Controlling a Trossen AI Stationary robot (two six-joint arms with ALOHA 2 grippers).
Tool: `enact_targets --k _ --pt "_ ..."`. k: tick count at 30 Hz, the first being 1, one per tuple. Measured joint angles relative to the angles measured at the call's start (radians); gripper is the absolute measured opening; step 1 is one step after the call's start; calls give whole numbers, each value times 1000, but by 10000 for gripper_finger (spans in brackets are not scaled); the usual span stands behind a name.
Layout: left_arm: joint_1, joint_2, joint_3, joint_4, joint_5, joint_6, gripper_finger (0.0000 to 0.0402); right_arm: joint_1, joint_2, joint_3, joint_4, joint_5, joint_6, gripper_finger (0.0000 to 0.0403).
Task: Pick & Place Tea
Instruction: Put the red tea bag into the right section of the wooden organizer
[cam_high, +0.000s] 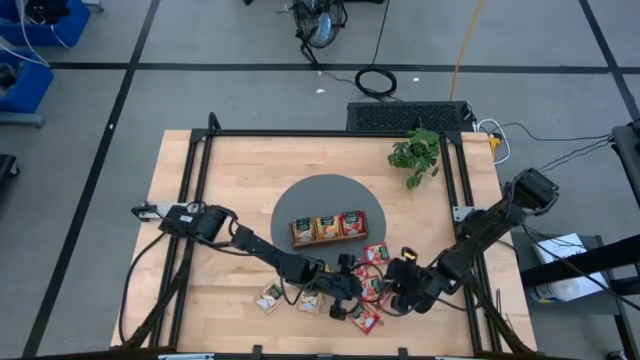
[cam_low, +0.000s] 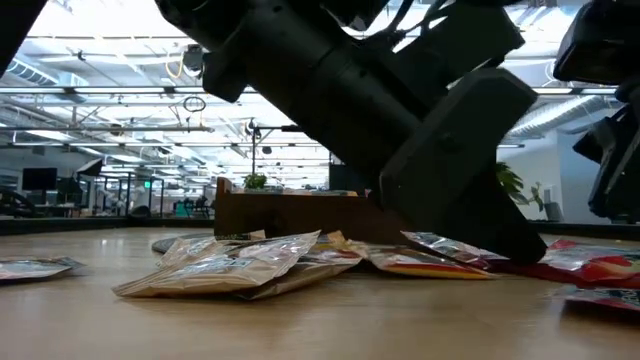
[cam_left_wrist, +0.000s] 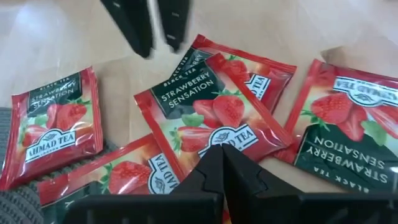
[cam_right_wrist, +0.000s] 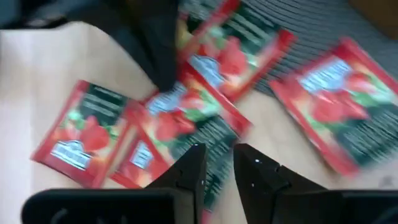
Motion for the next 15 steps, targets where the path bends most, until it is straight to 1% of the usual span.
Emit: enact_targets --k 3,6,10,13,15 --pt "0 9 1 5 3 -6 10 0 -43 0 -99 2 70 69" --pt "1 9 1 2 15 -7 14 0 -61 0 -82 4 79 73" --pt "8 9 1 -8 23 -37 4 -11 -61 0 -57 0 79 83" --pt "9 9 1 -15 26 -54 11 -20 -61 -2 -65 1 92 89" --pt "9 9 1 -19 26 -58 14 -32 -61 -24 -40 -4 118 92"
